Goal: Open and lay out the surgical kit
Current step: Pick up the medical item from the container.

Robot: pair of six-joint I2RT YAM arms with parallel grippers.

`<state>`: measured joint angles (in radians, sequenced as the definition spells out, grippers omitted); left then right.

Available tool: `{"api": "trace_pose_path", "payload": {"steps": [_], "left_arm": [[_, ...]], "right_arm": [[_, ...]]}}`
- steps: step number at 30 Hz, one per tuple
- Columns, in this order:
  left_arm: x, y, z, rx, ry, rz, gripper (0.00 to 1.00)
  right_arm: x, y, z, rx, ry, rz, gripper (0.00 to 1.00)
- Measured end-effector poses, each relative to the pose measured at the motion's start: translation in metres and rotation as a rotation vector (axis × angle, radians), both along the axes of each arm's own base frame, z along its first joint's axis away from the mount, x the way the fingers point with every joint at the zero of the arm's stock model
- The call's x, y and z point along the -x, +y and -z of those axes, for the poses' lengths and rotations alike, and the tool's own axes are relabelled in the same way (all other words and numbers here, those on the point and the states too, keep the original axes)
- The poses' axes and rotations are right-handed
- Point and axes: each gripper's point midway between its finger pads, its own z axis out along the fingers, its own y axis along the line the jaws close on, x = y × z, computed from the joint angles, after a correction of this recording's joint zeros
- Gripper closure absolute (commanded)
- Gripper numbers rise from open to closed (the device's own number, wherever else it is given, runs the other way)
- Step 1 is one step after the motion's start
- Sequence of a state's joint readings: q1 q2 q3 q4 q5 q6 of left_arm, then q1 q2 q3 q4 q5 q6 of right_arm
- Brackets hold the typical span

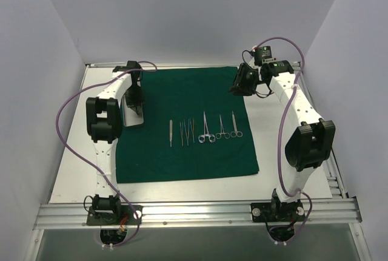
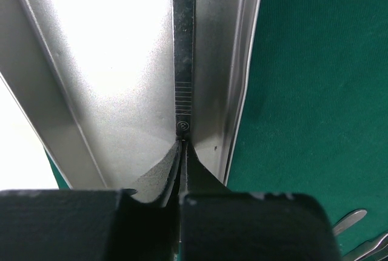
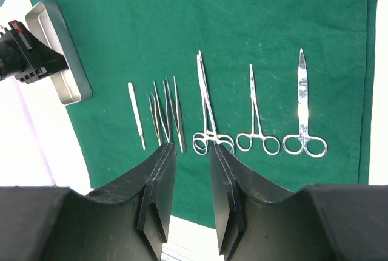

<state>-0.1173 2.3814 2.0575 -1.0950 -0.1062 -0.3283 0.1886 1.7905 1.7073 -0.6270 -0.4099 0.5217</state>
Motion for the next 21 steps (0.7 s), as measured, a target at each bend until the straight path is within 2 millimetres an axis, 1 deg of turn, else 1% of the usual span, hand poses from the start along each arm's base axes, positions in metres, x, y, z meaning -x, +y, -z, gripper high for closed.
{"api": "trace_pose_path", "payload": {"steps": [6,10,14,21], "left_arm": [[0.005,0.002,-0.005,0.000,0.012,0.000,0.98],[0.007,0.002,-0.016,0.005,0.006,-0.001,0.98],[0.007,0.003,-0.028,0.010,-0.012,0.001,0.98],[0.011,0.003,-0.036,0.011,-0.011,0.004,0.98]], "right_arm": [[-0.003,0.002,-0.003,-0.012,-0.016,-0.006,0.70],[-0.004,0.004,-0.003,-0.020,-0.023,-0.011,0.70],[-0.003,0.005,0.000,-0.025,-0.018,-0.015,0.70],[-0.003,0.007,-0.001,-0.036,-0.020,-0.024,0.70]]}}
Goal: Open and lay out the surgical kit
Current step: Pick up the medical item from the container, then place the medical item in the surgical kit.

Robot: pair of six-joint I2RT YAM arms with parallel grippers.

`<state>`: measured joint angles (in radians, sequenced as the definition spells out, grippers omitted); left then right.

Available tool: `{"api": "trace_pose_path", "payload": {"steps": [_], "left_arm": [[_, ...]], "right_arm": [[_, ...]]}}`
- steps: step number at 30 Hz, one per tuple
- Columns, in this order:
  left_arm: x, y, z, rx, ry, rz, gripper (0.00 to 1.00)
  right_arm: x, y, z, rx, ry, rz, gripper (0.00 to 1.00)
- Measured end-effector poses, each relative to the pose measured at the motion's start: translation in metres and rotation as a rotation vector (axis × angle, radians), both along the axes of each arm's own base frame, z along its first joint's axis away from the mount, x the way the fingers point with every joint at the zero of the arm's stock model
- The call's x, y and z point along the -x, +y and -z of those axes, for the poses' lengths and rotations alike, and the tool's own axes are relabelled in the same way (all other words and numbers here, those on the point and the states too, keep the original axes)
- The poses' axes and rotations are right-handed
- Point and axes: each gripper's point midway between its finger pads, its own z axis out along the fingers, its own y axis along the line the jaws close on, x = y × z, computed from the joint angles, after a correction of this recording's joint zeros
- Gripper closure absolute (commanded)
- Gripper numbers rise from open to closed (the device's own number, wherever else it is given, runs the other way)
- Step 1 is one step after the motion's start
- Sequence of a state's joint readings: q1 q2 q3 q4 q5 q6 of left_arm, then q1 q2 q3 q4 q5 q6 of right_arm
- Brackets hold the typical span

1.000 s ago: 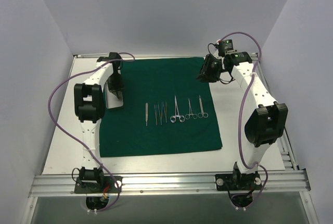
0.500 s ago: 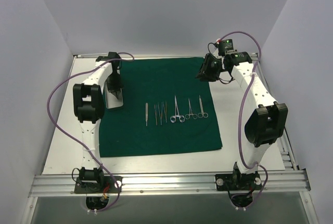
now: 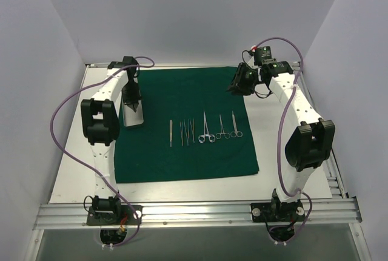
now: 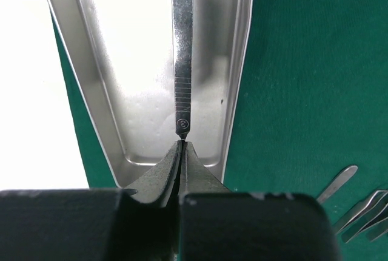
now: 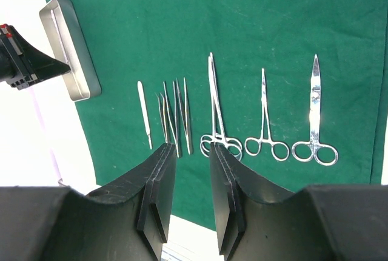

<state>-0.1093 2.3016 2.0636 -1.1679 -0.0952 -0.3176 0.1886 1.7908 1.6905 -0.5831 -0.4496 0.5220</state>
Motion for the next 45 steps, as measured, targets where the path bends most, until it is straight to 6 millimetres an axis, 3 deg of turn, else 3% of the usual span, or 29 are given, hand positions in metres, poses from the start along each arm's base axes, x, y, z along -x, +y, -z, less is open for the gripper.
{"api": "trace_pose_path", "payload": {"steps": [6,13,21,25,28,32,35,40,45], "left_arm": [[0.005,0.000,-0.015,0.004,-0.007,0.001,0.98],[0.012,0.000,-0.048,0.012,-0.059,-0.001,0.98],[0.044,-0.005,-0.082,0.042,-0.097,-0.009,0.98],[0.063,-0.024,-0.094,0.061,-0.113,0.010,0.98],[0.080,-0.053,-0.097,0.077,-0.110,0.056,0.98],[0.098,-0.099,-0.088,0.105,-0.096,0.119,0.98],[0.113,-0.121,-0.071,0.117,-0.065,0.136,0.98],[0.141,-0.130,-0.037,0.107,0.016,0.120,0.98],[0.159,-0.129,-0.013,0.095,0.060,0.108,0.98]], "right_arm": [[0.000,0.002,-0.001,-0.011,-0.004,-0.008,0.70],[-0.004,0.006,-0.003,-0.033,-0.023,-0.019,0.70],[0.003,0.008,0.015,-0.045,0.012,-0.032,0.70],[0.007,0.008,0.026,-0.041,0.029,-0.033,0.70],[0.014,0.006,0.029,-0.039,0.031,-0.035,0.70],[0.026,0.004,0.022,-0.042,0.010,-0.036,0.70],[0.032,0.003,0.012,-0.047,-0.020,-0.037,0.70],[0.035,0.002,0.004,-0.053,-0.050,-0.038,0.70],[0.044,0.002,0.016,-0.056,-0.027,-0.039,0.69]]}}
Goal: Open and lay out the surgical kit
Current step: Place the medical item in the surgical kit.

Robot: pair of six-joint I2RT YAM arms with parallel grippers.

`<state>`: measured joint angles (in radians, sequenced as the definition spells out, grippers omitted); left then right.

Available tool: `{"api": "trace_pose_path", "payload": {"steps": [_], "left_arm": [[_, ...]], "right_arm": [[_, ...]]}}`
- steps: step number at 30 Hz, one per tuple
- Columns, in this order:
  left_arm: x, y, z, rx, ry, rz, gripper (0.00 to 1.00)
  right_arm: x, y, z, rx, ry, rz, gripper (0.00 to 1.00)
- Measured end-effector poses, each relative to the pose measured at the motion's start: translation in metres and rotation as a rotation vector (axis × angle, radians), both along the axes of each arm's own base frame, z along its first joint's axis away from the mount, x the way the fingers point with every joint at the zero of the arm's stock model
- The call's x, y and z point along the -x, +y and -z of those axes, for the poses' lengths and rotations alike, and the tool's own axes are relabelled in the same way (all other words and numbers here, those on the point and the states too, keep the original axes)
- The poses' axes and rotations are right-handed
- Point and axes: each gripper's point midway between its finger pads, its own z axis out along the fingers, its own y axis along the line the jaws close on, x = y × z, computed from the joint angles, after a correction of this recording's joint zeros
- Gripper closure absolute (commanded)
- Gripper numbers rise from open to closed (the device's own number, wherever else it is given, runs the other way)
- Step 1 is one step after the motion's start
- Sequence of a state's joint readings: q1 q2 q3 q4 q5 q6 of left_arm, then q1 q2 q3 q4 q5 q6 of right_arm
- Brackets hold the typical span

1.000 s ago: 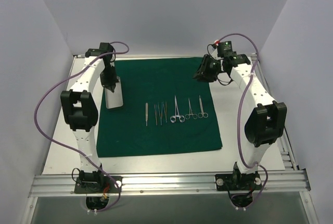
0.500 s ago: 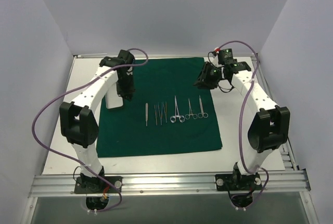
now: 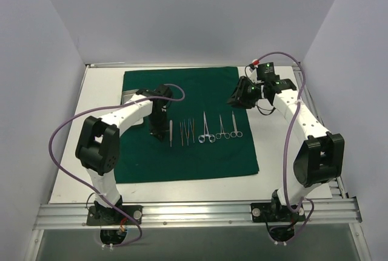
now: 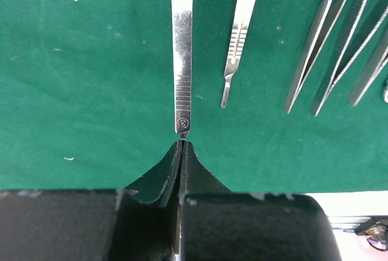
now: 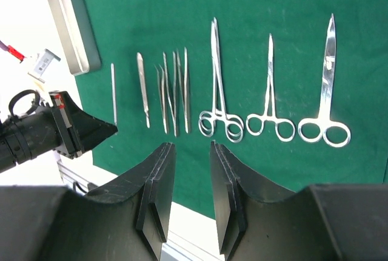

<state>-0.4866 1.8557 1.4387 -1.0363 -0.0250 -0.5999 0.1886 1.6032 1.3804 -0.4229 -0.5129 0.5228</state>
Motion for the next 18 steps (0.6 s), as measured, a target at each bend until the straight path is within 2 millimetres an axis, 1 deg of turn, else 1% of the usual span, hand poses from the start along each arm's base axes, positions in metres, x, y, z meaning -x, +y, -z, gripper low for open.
{"api": "trace_pose_path", "payload": {"steps": [4,8,12,18], "left_arm": [[0.0014,-0.0017,0.0070,0.003,-0.003,0.002,0.98],[-0.0058,-0.0068,0.0080,0.026,-0.031,0.001,0.98],[-0.0066,-0.0090,0.0109,0.039,-0.036,0.022,0.98],[-0.0069,-0.0086,0.0115,0.042,-0.035,0.041,0.98]], "right_arm": [[0.0063,-0.0008,0.0090,0.001,0.026,0.002,0.69],[0.0045,0.0001,0.0052,-0.008,0.011,0.007,0.69],[0.0058,0.0009,0.0010,-0.023,-0.007,0.013,0.69],[0.0105,0.0008,0.0042,-0.028,-0.006,0.013,0.69]]}}
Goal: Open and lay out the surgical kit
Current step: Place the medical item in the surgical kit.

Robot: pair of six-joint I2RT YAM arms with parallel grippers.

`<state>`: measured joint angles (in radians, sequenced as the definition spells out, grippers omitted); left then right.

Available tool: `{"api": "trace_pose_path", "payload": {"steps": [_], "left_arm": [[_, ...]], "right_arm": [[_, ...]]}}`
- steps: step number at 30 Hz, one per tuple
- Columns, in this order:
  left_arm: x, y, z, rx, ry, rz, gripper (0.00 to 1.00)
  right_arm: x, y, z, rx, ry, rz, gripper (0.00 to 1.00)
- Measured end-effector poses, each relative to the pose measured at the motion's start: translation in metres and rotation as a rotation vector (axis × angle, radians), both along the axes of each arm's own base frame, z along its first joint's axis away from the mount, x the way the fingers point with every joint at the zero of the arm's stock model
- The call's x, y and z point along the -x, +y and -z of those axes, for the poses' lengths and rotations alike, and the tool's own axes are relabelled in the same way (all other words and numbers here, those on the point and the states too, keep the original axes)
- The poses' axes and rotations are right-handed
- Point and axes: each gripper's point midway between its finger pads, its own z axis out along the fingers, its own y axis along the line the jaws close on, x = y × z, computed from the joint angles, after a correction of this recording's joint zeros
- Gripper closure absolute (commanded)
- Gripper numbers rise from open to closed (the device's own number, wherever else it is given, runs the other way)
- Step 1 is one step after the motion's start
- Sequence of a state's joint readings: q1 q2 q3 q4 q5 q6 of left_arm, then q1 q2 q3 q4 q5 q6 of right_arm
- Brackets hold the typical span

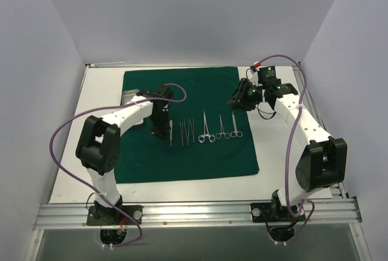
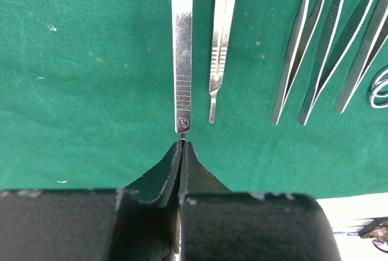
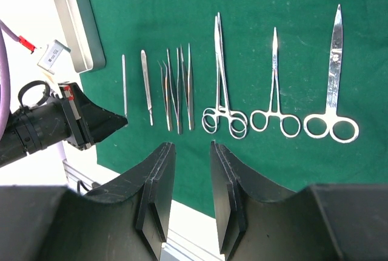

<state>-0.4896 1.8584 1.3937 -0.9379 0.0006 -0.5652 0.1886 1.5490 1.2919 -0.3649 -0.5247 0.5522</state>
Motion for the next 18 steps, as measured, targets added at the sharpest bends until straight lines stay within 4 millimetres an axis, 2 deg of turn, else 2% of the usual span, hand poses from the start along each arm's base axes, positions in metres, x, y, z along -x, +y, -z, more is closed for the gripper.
{"api": "trace_pose_path", "payload": {"steps": [18], "left_arm": [[-0.001,0.004,0.031,-0.047,0.075,-0.011,0.98]], "right_arm": [[0.004,0.003,0.003,-0.015,0.010,-0.014,0.69]]}}
